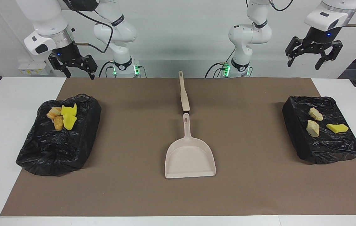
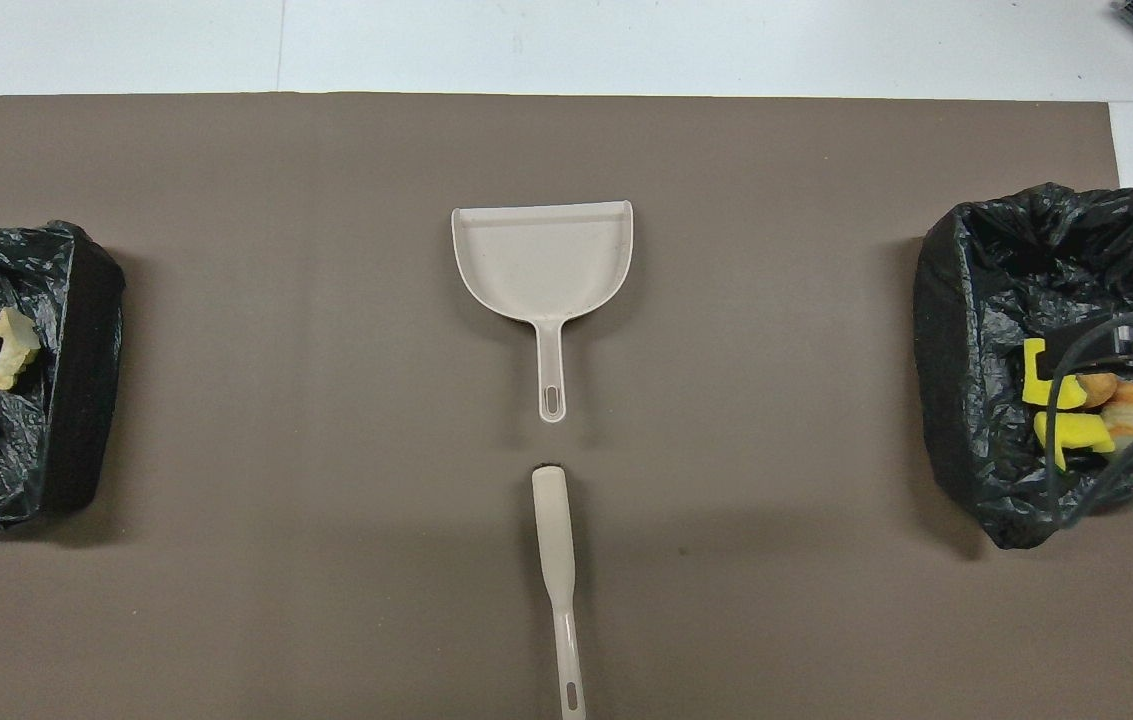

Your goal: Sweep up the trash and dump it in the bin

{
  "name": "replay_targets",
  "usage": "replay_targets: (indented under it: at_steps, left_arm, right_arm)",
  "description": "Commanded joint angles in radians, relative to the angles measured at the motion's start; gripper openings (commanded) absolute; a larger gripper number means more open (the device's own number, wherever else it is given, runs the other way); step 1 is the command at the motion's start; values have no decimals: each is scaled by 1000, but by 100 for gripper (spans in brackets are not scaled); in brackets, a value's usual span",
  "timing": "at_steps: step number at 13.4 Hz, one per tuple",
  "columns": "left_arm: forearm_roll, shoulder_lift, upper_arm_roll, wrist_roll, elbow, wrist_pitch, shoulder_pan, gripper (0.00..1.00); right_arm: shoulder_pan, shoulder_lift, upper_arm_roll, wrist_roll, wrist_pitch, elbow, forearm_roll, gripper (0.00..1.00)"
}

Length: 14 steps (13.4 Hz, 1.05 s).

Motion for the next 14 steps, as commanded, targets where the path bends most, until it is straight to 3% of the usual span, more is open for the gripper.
replay_targets:
  at_steps: [1,14]
  left_arm:
    - [-17,17,-9,10,40,-37,15,100]
    - [-22,-39,-13,-96,-39,-63,32,100]
  right_arm:
    - [-8,5,5,16,6,11,21,100]
    - [-8,5,5,16,6,11,22,100]
